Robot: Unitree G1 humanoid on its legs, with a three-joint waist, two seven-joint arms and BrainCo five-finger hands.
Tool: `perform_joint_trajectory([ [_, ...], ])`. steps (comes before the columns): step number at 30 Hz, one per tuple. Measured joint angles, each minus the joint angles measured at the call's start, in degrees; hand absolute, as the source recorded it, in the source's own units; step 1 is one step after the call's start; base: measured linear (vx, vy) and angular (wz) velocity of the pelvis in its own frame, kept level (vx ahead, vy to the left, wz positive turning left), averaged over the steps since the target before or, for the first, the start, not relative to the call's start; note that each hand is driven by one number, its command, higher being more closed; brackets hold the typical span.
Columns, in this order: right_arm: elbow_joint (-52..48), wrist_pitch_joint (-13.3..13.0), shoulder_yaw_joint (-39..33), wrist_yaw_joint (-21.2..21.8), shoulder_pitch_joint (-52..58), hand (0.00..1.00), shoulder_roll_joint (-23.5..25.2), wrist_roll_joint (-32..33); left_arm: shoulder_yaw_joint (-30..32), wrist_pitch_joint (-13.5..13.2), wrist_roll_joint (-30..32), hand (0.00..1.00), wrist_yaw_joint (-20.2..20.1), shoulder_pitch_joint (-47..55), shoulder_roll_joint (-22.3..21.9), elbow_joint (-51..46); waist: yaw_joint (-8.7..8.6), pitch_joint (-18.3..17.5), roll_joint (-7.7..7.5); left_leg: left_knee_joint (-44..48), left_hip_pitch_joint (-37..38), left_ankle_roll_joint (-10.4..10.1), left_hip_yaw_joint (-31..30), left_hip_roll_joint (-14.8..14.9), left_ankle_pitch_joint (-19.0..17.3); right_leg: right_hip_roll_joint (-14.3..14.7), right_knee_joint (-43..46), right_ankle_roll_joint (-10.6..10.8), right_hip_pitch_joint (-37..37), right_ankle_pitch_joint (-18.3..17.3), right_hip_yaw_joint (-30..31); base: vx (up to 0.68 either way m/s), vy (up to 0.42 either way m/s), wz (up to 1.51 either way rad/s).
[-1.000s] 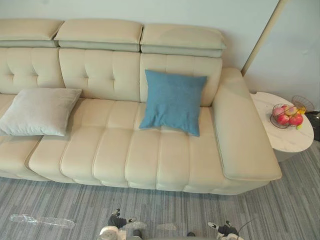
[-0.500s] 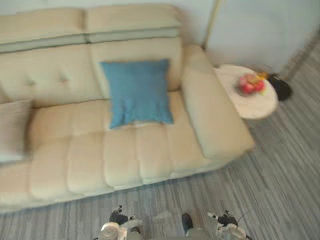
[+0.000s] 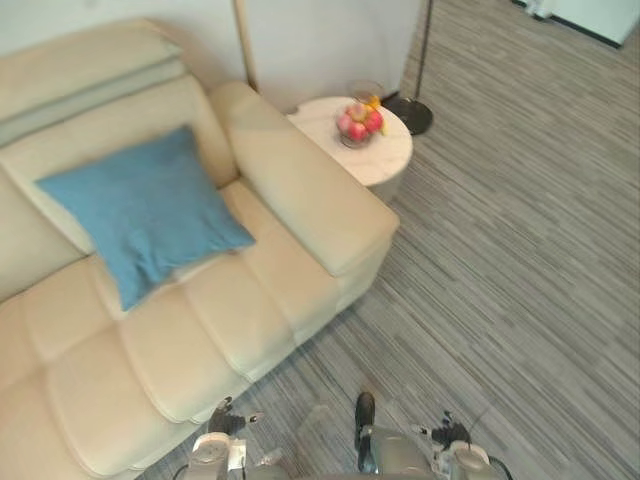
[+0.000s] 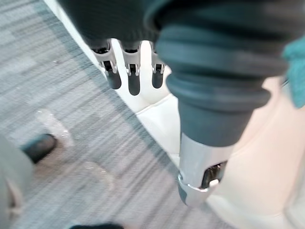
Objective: Pick up cushions and gather them together orderly.
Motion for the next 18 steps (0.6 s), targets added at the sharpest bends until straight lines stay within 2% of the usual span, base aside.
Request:
perform_joint_trajectory([
  [1,0.1,0.0,0.8,0.1,-0.1,0.0,-0.5,-0.1,0.2,0.1,0.0,0.0,0.0,0.1,-0.1,0.1,-0.06,0.0,0.41,0.6,1.1,-1.3,-0.1,1.1,1.0,2.3,-1.7,-0.4,1.5,0.9,1.6,0.13,-0.253,-1.14],
  [3,-0.7,-0.1,1.4,0.1,-0.1,0.0,-1.5,-0.1,0.1,0.1,0.0,0.0,-0.1,-0.4,-0.8,0.1,-0.73,-0.3,1.45,3.1,1.1,-1.7,-0.4,3.3,2.1,4.9,-3.0,-1.0,1.7,1.0,3.6,0.12,-0.228,-0.81],
  [4,-0.9,-0.1,1.3,0.1,-0.2,0.0,-2.3,-0.1,0.0,0.1,0.0,0.0,-0.1,-1.5,-1.5,0.1,-1.31,-0.2,1.9,6.5,0.9,-1.8,-0.8,5.0,2.5,6.1,-1.7,-2.3,1.2,0.1,4.7,0.13,-0.247,-0.78],
  [5,-0.8,-0.1,1.2,0.1,-0.1,0.0,-2.8,0.0,0.0,0.1,0.0,0.0,-0.1,-2.0,-2.0,0.1,-1.68,-0.1,2.02,10.0,0.5,-1.2,-2.2,6.1,2.9,7.1,-0.4,-3.0,0.9,-0.9,6.2,0.12,-0.246,-1.21],
  [6,-0.9,-0.1,1.1,0.1,0.2,0.0,-3.2,0.0,0.0,0.1,0.0,0.0,-0.1,-2.5,-2.7,0.1,-1.66,-0.2,1.3,17.1,-1.6,3.2,-7.9,6.8,5.2,7.9,1.5,-3.7,0.4,-2.2,10.1,0.16,-0.257,-1.7],
  [7,-0.9,-0.1,0.9,0.2,0.2,0.0,-3.8,0.3,-0.6,-0.2,-0.1,0.0,-0.7,-2.5,-3.8,0.1,-1.16,-0.2,1.06,21.4,-3.8,5.5,-17.6,4.3,3.9,8.8,0.9,-3.6,0.8,-2.3,14.6,0.15,-0.182,-1.7],
  [8,-0.9,-0.1,0.8,0.2,0.2,0.0,-4.0,0.4,-0.7,-0.4,-0.1,0.0,-1.0,-2.5,-4.2,0.1,-1.15,-0.1,1.14,21.9,-4.2,5.5,-20.0,3.2,2.8,9.2,0.7,-3.7,1.2,-2.3,16.0,0.21,-0.121,-1.82],
  [9,-0.6,-0.1,-0.5,0.2,0.8,0.0,-4.6,0.4,-1.6,-0.6,-0.5,0.0,-1.4,-2.6,-5.2,0.9,-1.25,0.3,1.4,23.2,-5.5,5.7,-26.2,0.0,-1.3,10.7,-1.5,-3.4,3.7,-2.4,20.7,0.24,-0.084,-1.56],
  [11,0.7,-0.1,-0.9,0.2,1.9,0.0,-4.8,0.4,-2.2,-0.8,-1.2,0.0,-2.3,-1.4,-5.6,1.2,-1.2,0.4,1.27,22.7,-8.0,5.7,-31.6,-4.3,-4.6,12.0,-3.7,-3.7,7.6,-2.2,26.6,0.2,-0.047,-1.44],
  [12,1.0,0.0,-1.0,0.2,2.0,0.0,-4.9,0.5,-2.2,-0.8,-1.2,0.0,-2.3,-1.2,-5.6,1.2,-1.2,0.4,1.3,22.4,-8.4,5.4,-32.4,-5.1,-4.8,12.2,-3.9,-3.7,8.1,-2.2,27.4,0.18,0.015,-1.48],
  [13,1.4,0.0,-1.1,0.2,3.0,0.0,-4.9,0.6,-2.1,-1.0,-1.8,0.0,-2.3,-0.8,-5.2,0.9,-0.95,0.4,1.71,16.6,-11.2,4.9,-37.2,-8.8,-4.8,13.1,-4.7,-4.0,9.3,-2.5,31.8,0.18,0.036,-1.26],
  [14,1.5,0.0,-1.4,0.2,3.1,0.0,-4.8,0.6,-2.1,-0.9,-1.8,0.0,-2.3,-0.7,-5.1,1.0,-0.76,0.4,2.0,14.8,-11.9,4.8,-38.4,-9.5,-4.7,13.4,-4.9,-4.0,9.7,-2.5,33.0,0.21,0.081,-1.81],
  [15,1.5,0.0,-2.9,0.2,3.3,0.0,-4.5,0.7,-2.1,-0.8,-1.9,0.0,-2.3,-0.4,-5.0,1.1,-0.39,0.6,2.84,9.0,-14.0,4.1,-41.4,-11.4,-3.7,14.0,-5.5,-4.0,10.5,-2.5,36.5,0.13,0.089,-1.18],
  [16,1.5,0.0,-3.4,0.1,3.4,0.0,-4.4,0.9,-2.1,-0.8,-2.0,0.0,-2.3,-0.3,-5.0,1.1,-0.31,0.7,3.05,7.1,-14.7,3.7,-42.3,-11.7,-3.1,14.2,-5.6,-4.0,10.7,-2.5,37.6,0.15,0.149,-1.53],
  [18,1.4,0.0,-5.0,0.1,3.4,0.0,-3.8,1.6,-1.0,-0.9,-2.4,0.0,-2.3,-0.1,-5.5,1.0,0.47,1.4,4.31,0.9,-16.3,3.6,-44.4,-12.1,0.6,15.1,-6.3,-4.3,12.1,-2.7,41.9,0.18,0.205,-1.55],
])
